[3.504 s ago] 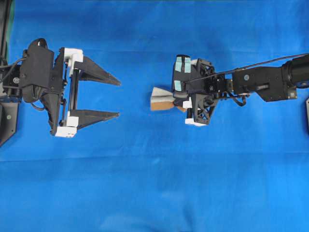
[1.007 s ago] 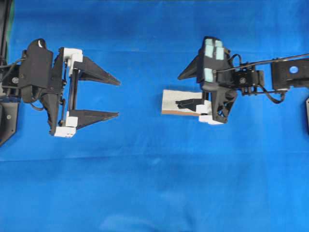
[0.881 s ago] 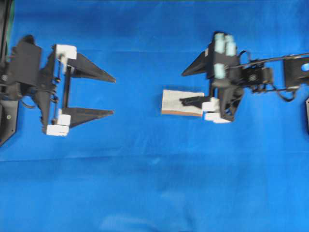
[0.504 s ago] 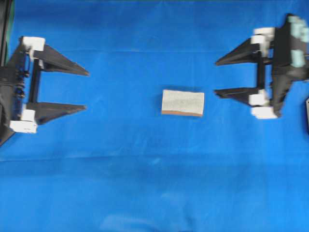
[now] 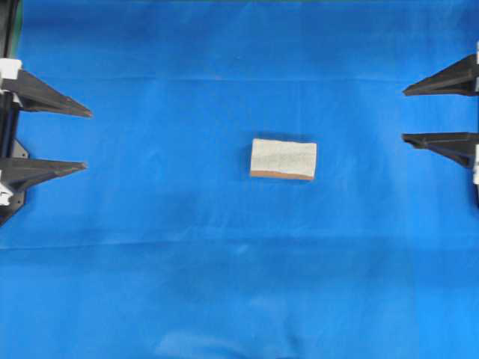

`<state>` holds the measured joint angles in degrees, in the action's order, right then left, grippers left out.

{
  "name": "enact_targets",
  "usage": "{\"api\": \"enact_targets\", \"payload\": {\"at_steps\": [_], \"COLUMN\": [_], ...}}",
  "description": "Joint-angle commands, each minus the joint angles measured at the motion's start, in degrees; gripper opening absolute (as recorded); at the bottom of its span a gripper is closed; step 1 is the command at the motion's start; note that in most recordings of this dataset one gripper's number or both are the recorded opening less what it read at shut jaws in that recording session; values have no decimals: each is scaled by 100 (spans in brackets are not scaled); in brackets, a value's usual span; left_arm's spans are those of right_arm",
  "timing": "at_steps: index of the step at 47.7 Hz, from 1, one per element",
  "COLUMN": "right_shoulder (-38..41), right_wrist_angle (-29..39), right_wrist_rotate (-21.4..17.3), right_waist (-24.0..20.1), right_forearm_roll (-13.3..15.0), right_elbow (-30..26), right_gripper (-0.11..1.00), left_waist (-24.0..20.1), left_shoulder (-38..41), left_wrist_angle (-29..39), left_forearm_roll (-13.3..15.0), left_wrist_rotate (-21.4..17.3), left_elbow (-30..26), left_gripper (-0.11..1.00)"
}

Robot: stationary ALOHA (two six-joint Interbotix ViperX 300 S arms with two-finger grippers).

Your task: Hand over the sponge with the left arm and wipe it with the right arm.

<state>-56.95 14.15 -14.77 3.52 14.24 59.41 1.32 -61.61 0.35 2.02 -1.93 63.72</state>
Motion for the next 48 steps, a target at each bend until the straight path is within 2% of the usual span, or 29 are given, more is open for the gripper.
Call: {"api": "enact_targets", "payload": {"at_steps": [1,17,31,48], "right_shoulder": [-211,-844,-1107,-1107], "right_wrist_angle": [88,114,-26,-44], "right_wrist_rotate": [0,0,-18,-9], "right_waist": [-9,-9,-9,-9], "right_forearm_roll": [-9,-9,-62,-97], "right_elbow": [53,686,1090,1107], "right_gripper": [72,72,72,72], "left_waist": [18,18,18,18], "left_shoulder": [-264,-932,-1046,-1055], "left_wrist_angle": [18,703,721,668], "left_forearm_roll": [-9,-9,18,26], "left_wrist_rotate": [9,35,44,53], "left_elbow": [141,492,800,861], "left_gripper": [81,80,80,80]}}
